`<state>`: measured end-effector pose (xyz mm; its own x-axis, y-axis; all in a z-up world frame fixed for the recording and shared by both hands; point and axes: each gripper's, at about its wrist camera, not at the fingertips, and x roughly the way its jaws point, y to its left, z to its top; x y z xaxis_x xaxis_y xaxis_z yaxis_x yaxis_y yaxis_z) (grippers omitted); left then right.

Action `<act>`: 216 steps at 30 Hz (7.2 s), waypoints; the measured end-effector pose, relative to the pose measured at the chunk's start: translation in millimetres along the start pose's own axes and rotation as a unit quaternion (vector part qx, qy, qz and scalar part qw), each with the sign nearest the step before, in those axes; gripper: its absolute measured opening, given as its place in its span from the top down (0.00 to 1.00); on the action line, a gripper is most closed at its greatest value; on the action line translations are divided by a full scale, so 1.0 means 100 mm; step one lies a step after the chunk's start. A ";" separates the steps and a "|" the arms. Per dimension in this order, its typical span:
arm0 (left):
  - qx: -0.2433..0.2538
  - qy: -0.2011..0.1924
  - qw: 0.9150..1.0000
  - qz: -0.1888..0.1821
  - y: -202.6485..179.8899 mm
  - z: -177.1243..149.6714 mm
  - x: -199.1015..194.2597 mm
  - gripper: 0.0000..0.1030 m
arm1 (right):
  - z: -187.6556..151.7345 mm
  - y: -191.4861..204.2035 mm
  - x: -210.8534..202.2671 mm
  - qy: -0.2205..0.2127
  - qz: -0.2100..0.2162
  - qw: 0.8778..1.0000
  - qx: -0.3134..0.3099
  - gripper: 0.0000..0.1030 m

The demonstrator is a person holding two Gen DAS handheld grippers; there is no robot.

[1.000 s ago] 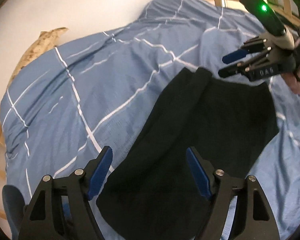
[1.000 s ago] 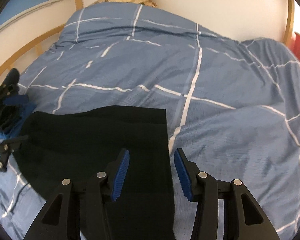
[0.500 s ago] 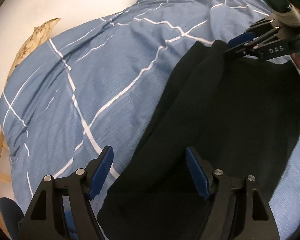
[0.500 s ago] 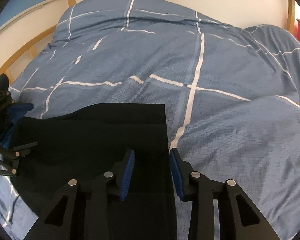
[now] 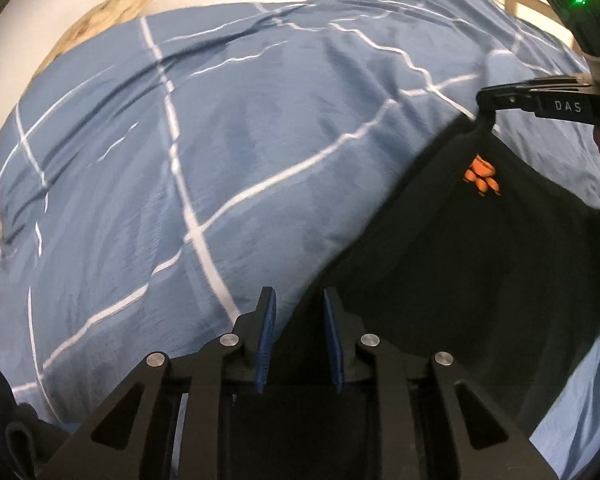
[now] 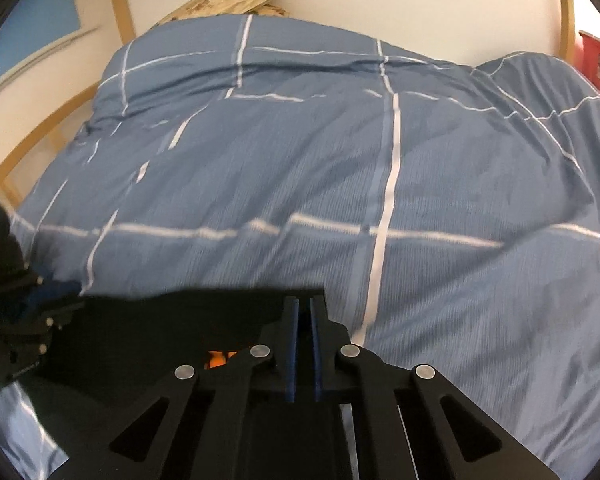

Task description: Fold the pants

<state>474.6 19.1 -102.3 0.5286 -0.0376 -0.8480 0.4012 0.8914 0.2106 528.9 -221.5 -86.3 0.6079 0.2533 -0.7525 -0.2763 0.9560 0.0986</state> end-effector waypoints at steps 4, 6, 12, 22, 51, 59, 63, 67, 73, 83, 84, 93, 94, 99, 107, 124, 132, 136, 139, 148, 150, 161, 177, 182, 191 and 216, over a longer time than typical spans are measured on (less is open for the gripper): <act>-0.032 0.010 0.999 0.004 0.09 0.01 0.11 0.70 | 0.18 -0.02 0.16 0.007 -0.017 1.000 0.023 0.94; -0.034 0.013 0.999 0.028 0.09 0.02 0.15 0.47 | 0.23 -0.03 0.20 0.009 -0.022 0.999 0.031 0.94; -0.064 -0.028 0.995 0.074 0.17 0.03 -0.07 0.30 | 0.20 -0.08 0.02 -0.009 -0.067 0.997 0.046 0.67; -0.028 -0.106 0.988 0.108 -0.33 -0.27 -0.96 0.19 | -0.37 0.00 -0.99 -0.067 -0.092 0.993 -0.013 0.62; -0.186 -0.107 0.970 0.117 -0.86 -1.44 -1.21 0.18 | -1.69 -0.19 -1.03 -0.064 0.010 0.979 0.192 0.44; -0.232 -0.110 0.957 0.136 -0.78 -1.66 -1.24 0.15 | -1.72 -0.13 -0.90 -0.055 -0.032 0.980 0.190 0.57; -0.242 -0.099 0.955 0.140 -0.72 -1.75 -1.21 0.15 | -1.74 -0.10 -0.92 -0.047 -0.075 0.979 0.184 0.55; -0.258 -0.114 0.949 0.144 -0.58 -1.83 -1.30 0.15 | -1.70 0.08 -1.18 -0.077 -0.131 0.977 0.147 0.49; -0.288 -0.172 0.935 0.113 -0.28 -1.89 -1.42 0.15 | -1.47 0.56 -1.53 -0.137 -0.104 0.984 0.040 0.40; -0.391 -0.164 0.905 0.046 0.09 -1.75 -1.00 0.28 | -1.25 0.93 -1.18 -0.120 -0.028 0.991 0.044 0.40; -0.402 -0.161 0.900 0.041 0.10 -1.76 -0.95 0.29 | -1.25 0.96 -1.15 -0.117 -0.024 0.992 0.043 0.40; -0.472 -0.135 0.871 0.000 0.18 -1.84 -0.60 0.40 | -1.27 1.28 -0.76 -0.093 -0.009 0.996 0.014 0.40; -0.479 -0.134 0.868 -0.009 0.18 -1.86 -0.57 0.41 | -1.28 1.29 -0.73 -0.092 -0.010 0.996 0.012 0.40; -0.503 -0.130 0.854 -0.031 0.20 -1.94 -0.47 0.42 | -1.37 1.31 -0.62 -0.084 -0.016 0.996 0.006 0.40; -0.511 -0.133 0.847 -0.060 0.17 -1.92 -0.40 0.51 | -1.44 1.27 -0.50 -0.072 -0.015 0.997 0.019 0.40; -0.488 -0.114 0.861 -0.084 0.16 -1.77 -0.41 0.71 | -1.40 1.33 -0.47 -0.062 -0.019 0.998 0.004 0.40; -0.379 -0.160 0.911 -0.035 -0.02 -1.36 -0.93 0.81 | -1.24 1.37 -0.62 -0.069 0.004 0.997 -0.019 0.41; -0.325 -0.174 0.930 -0.018 -0.12 -1.01 -1.12 0.82 | -1.10 1.20 -0.72 -0.067 0.023 0.997 -0.007 0.41; -0.282 -0.185 0.941 -0.020 -0.30 -0.69 -1.19 0.82 | -1.00 0.97 -0.83 -0.071 0.015 0.997 -0.003 0.41; -0.217 -0.165 0.959 -0.075 -1.07 0.11 -0.90 0.82 | -0.93 0.13 -0.98 -0.063 -0.031 0.997 0.011 0.41; -0.211 -0.155 0.962 -0.080 -1.21 0.20 -0.81 0.82 | -0.94 -0.03 -0.98 -0.062 -0.039 0.997 0.021 0.41; -0.152 -0.185 0.967 -0.090 -1.50 0.11 -1.01 0.33 | -1.06 -0.44 -0.94 -0.051 -0.063 0.995 0.061 0.41; -0.117 -0.193 0.974 -0.035 -1.44 -0.79 -0.85 0.30 | -0.76 0.40 -0.87 -0.090 0.013 0.990 -0.105 0.45; -0.113 -0.185 0.976 -0.039 -1.45 -0.80 -0.78 0.30 | -0.60 0.47 -0.55 -0.059 0.044 0.992 -0.103 0.54; -0.135 -0.160 0.977 -0.051 -1.38 -0.84 -0.64 0.30 | -0.41 0.26 -0.12 -0.004 0.089 0.996 -0.023 0.64; -0.140 -0.122 0.981 -0.059 -1.37 -0.85 -0.43 0.36 | -0.48 -0.21 -0.21 -0.029 0.063 0.996 0.057 0.90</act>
<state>333.6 -62.8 -135.9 0.6678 -0.2246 -0.7096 0.2668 0.9623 -0.0534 486.2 -254.0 -103.4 0.6172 0.3778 -0.6902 -0.2698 0.9256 0.2654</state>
